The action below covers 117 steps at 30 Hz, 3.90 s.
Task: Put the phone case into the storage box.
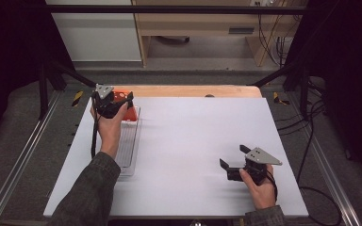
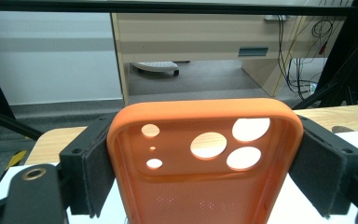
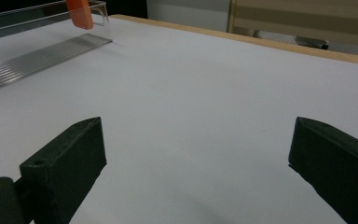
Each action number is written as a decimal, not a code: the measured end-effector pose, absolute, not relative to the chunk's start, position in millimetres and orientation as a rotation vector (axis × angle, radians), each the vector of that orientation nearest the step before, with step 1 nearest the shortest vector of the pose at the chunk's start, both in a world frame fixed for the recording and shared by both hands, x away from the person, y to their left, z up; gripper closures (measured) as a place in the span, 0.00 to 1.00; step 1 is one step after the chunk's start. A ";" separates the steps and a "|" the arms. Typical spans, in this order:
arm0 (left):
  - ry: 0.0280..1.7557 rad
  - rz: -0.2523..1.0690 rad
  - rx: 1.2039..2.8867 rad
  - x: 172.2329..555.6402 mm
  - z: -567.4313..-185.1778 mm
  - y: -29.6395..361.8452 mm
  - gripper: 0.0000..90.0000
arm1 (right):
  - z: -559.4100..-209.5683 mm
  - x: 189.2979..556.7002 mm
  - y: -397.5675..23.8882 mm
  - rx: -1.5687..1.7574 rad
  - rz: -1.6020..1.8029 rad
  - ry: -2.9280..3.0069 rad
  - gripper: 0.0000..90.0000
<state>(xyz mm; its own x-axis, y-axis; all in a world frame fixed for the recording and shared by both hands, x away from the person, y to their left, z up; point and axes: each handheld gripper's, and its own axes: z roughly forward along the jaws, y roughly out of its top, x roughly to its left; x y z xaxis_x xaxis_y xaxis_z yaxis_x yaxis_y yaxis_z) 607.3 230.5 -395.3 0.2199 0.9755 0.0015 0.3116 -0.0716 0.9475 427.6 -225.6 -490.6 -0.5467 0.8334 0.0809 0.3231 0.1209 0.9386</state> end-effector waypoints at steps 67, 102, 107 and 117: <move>1.311 0.902 1.595 624.2 -411.2 229.1 0.18 | -490.9 427.8 -226.0 1.112 1.422 1.937 0.04; 1.349 0.906 1.605 634.8 -411.6 226.7 0.18 | -491.1 427.8 -226.4 1.113 1.422 1.939 0.04; 1.349 0.919 1.607 635.3 -412.2 224.0 0.18 | -491.5 428.1 -225.7 1.110 1.420 1.944 0.04; 1.347 0.932 1.617 637.1 -412.7 221.4 0.18 | -491.8 428.1 -225.9 1.108 1.418 1.951 0.04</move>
